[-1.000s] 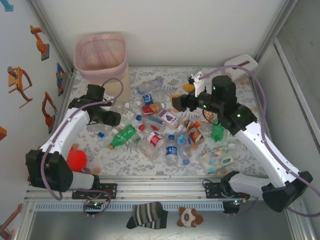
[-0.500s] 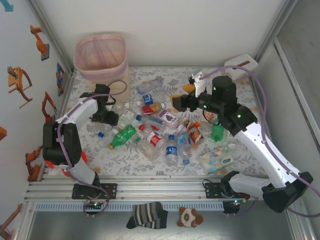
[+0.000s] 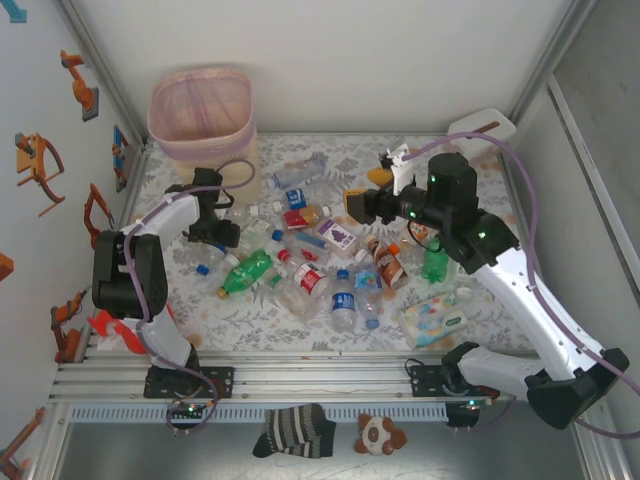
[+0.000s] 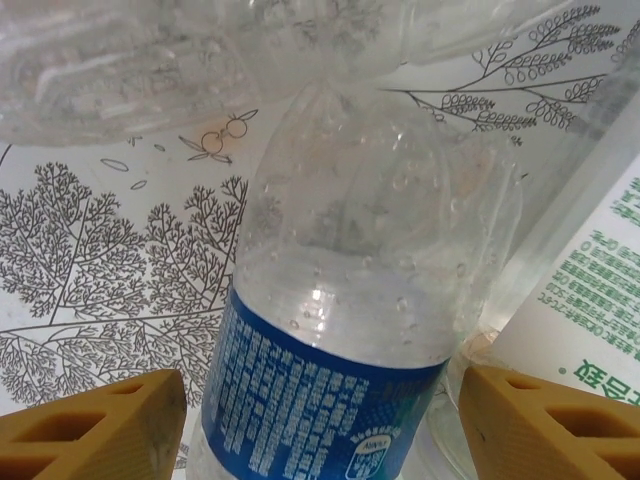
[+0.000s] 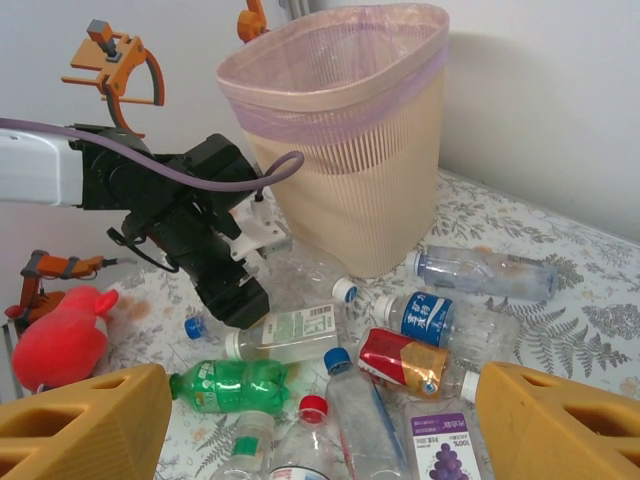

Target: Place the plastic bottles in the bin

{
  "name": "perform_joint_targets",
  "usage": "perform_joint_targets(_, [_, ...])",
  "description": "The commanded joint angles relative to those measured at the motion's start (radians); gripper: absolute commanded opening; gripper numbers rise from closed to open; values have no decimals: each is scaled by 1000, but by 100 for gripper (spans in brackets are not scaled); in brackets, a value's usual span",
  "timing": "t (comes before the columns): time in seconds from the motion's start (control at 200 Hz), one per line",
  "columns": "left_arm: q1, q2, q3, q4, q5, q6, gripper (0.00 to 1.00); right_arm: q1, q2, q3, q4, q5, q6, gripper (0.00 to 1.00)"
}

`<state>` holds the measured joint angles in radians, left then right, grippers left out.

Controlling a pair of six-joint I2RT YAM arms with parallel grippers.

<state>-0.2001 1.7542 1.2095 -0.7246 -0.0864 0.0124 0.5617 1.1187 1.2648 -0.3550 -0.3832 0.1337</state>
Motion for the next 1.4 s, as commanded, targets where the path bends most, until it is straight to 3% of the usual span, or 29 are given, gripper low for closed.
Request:
perform_joint_targets(0.0, [2,40,-7,3,13,-16,72,4,-28,-2,8,2,10,79])
perform_joint_targets(0.3, [2,39,2,-18,7,-21,64,4,-46,-10,8,9,14,79])
perform_joint_targets(0.656, [4,51,6,-28,27,-38,69,4,-51,-8,19,0,25,79])
perform_joint_targets(0.991, [5,79,22,-36,39,-39,63,4,-55,-15,22,3,31,79])
perform_joint_targets(1.197, [4,39,22,-33,28,-36,56,4,-54,-10,21,9,27,79])
perform_joint_targets(1.392, [1,-46,40,-71,24,-36,55,4,-50,0,15,15,22,79])
